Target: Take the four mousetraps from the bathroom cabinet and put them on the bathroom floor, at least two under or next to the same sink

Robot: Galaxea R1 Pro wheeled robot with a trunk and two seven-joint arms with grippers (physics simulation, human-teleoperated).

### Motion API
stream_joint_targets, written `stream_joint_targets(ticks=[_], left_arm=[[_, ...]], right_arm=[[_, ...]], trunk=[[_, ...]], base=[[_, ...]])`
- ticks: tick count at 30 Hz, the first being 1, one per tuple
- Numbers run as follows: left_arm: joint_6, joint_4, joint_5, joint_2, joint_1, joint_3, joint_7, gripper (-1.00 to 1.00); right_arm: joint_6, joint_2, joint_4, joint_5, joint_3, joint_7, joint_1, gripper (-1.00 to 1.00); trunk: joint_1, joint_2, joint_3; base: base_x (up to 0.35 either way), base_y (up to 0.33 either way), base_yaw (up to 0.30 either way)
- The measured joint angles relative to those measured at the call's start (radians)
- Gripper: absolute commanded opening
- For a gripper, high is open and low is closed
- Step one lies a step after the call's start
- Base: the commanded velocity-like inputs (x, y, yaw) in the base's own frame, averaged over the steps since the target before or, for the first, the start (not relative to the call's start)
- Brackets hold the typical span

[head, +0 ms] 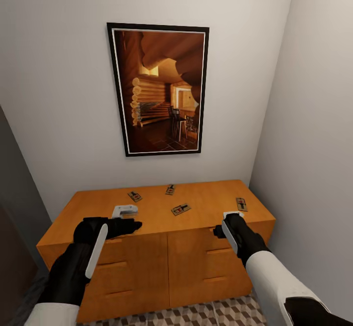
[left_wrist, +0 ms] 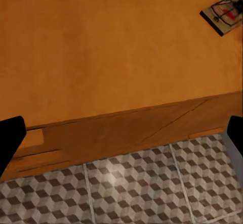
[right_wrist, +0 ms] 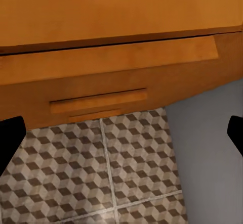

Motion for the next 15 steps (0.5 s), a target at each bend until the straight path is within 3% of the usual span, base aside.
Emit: stream_joint_targets(ticks=[7, 15], left_arm=[[0.000, 0.076, 0.000, -0.023, -0.120, 0.000, 0.000, 1.00], [0.000, 0.225, 0.000, -0.036, -0.262, 0.001, -0.001, 1.00]], right_arm=[[-0.022, 0.003, 0.022, 0.001, 0.000, -0.008, -0.009, 1.00], [-0.027, 0.005, 0.026, 0.002, 0.000, -0.009, -0.010, 1.00]], trunk=[[0.000, 0.000, 0.000], [0.000, 0.000, 0.000]], base=[[0.000, 0.000, 0.000], [0.000, 0.000, 0.000]])
